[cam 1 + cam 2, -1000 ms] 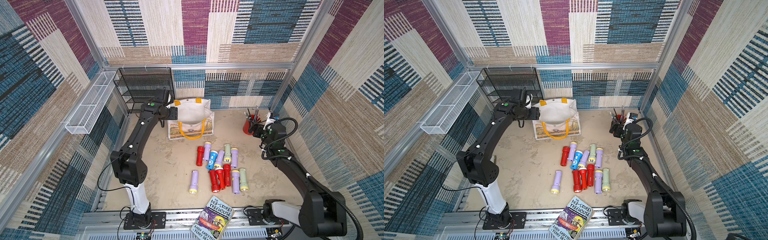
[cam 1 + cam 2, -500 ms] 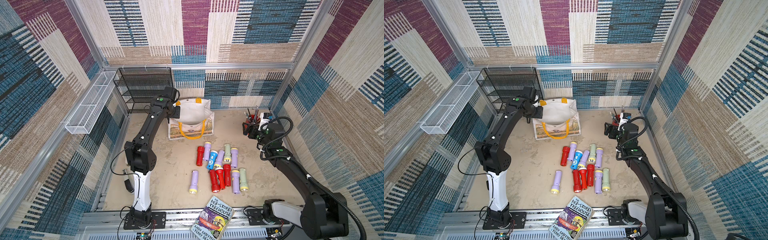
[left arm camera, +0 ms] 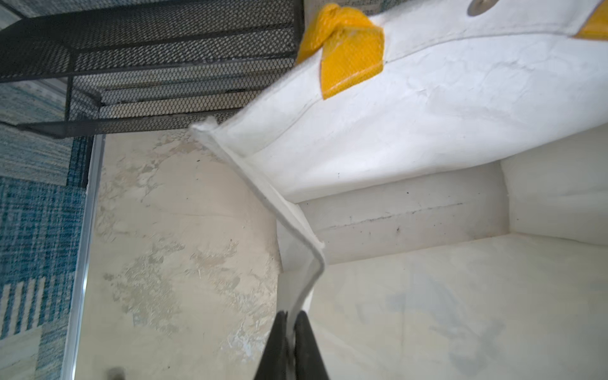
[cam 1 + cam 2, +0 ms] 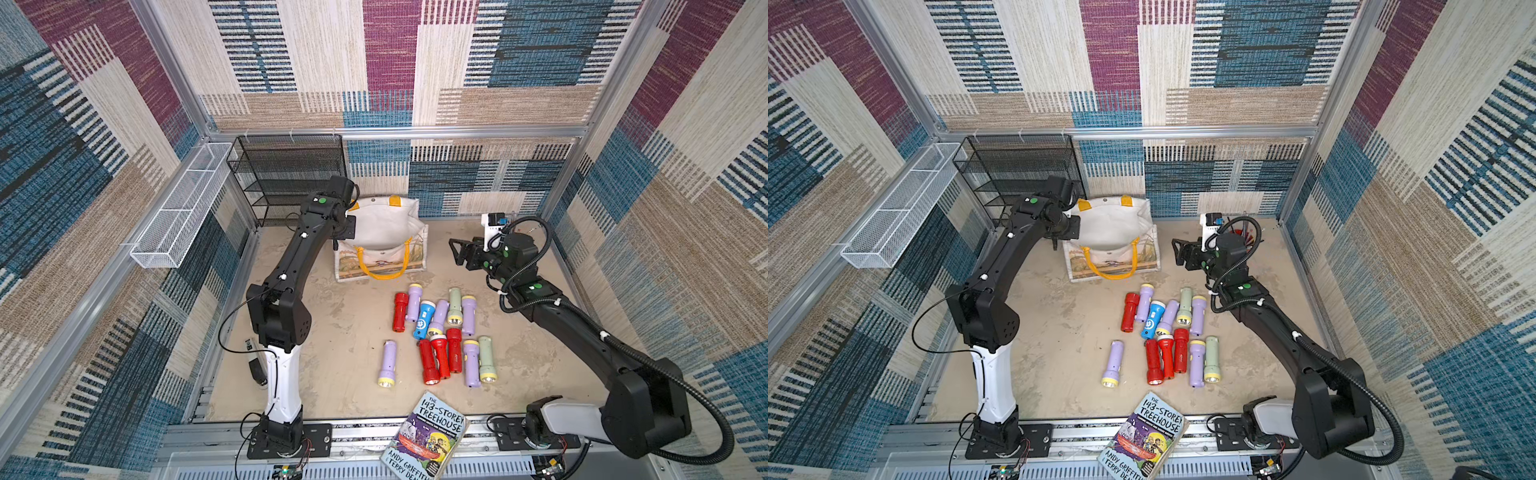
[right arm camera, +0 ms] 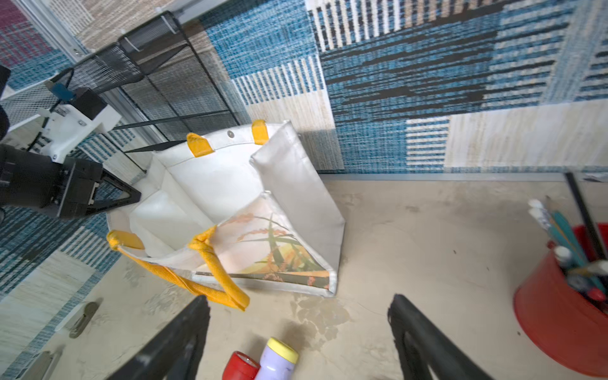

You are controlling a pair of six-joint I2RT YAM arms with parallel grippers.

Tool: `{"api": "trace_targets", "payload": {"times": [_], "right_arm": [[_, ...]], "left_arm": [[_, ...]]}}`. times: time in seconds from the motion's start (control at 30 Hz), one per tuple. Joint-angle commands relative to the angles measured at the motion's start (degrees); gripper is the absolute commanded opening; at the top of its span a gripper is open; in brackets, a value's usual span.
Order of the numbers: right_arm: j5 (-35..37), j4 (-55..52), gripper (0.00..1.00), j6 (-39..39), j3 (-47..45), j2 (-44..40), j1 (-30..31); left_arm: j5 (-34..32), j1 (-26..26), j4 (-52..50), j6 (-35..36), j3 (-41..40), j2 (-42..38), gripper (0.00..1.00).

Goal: Put the flashlights into the tote bags
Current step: Move the canvas bag to the center of the board.

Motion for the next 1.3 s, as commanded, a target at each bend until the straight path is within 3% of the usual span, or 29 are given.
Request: {"api": "trace_targets", "payload": {"times": [0.0,0.2,0.4,0.8,1.0,1.27], "right_arm": [[-3.5,4.8,0.86,1.3,3.7,2.4,3.9],[-3.6,4.1,0.85,-6.0,10.9,8.4,14.0],[-6.0,-1.3,0.85,-18.1,16.5,13.4,22.2],[1.9,-9.6,0.78,-36.2,24.4,22.3,32.0],[2.5,-10.8,0.75,-42.5,24.4,23.6,35.0],[2.4,-14.5,0.71,-48.4,27.2,27.0,36.8]], "left_arm": [[-4.5,0.5,-1.2,-7.0,-2.9,-2.9,0.00],[-5.3,1.9,-0.7,-13.6,-11.4,-8.6,0.00],[-3.5,4.6,5.2,-20.0,-27.1,-20.2,0.00],[4.6,5.4,8.9,-25.7,-45.7,-35.8,0.00],[8.3,5.4,11.8,-26.7,-51.2,-40.2,0.00],[12.0,5.4,11.9,-26.1,-51.5,-39.6,0.00]]}}
